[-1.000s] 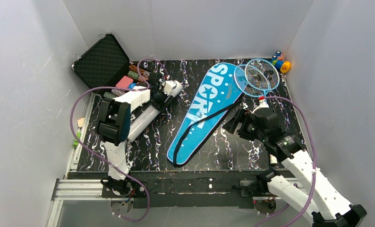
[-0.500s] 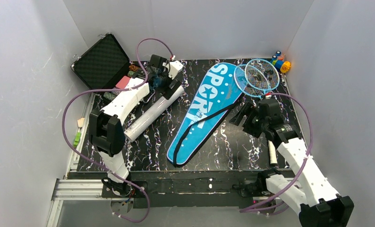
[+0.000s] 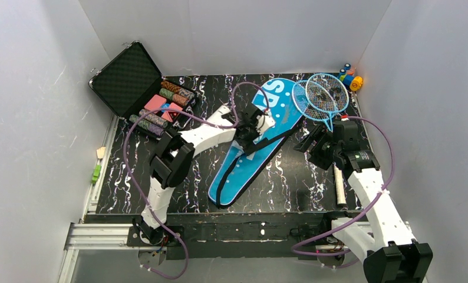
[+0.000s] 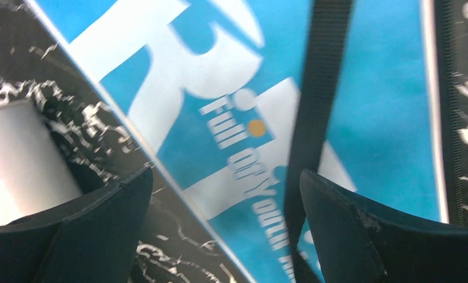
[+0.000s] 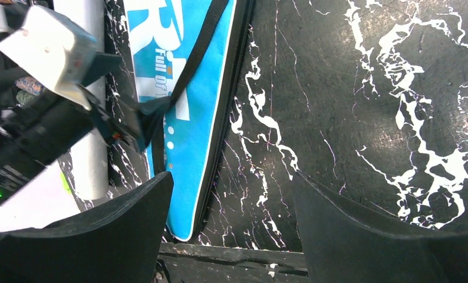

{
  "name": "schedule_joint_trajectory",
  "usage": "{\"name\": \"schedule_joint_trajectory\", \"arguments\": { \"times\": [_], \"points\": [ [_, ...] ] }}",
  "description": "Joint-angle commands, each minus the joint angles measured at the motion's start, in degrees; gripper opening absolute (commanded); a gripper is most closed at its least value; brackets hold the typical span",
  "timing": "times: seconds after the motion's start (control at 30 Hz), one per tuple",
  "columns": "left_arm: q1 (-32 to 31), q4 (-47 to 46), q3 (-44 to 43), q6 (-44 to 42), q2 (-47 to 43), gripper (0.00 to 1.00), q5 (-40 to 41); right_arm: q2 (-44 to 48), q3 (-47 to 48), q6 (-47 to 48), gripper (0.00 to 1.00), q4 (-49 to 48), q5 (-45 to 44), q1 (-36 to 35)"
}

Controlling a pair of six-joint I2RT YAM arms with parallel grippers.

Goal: Pack up the badminton gear

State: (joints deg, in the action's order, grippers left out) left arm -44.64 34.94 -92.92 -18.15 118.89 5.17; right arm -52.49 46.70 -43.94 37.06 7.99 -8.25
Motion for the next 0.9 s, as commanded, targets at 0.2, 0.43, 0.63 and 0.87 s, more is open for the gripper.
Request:
{"name": "schedule_joint_trajectory", "arguments": {
  "times": [0.2,0.43,0.63,0.87],
  "points": [
    [-10.5,-4.3,0.0,1.9,-1.2,0.93,-1.2,1.8,-2.3,0.2,0.8,-3.2,1.9,1.1],
    [-10.7,-5.8,-1.9,2.1,2.4,0.84,1.3,2.4,-3.1,0.6,0.79,-3.8,2.4,1.4],
    [-10.6,-5.9,-2.3,1.7,4.3,0.65,1.4,2.1,-3.5,0.1,0.77,-4.9,3.4,1.6],
    [-10.6,-5.7,-2.0,1.6,3.8,0.16,1.5,2.3,-4.1,0.1,0.75,-5.8,4.5,1.7]
  ]
}}
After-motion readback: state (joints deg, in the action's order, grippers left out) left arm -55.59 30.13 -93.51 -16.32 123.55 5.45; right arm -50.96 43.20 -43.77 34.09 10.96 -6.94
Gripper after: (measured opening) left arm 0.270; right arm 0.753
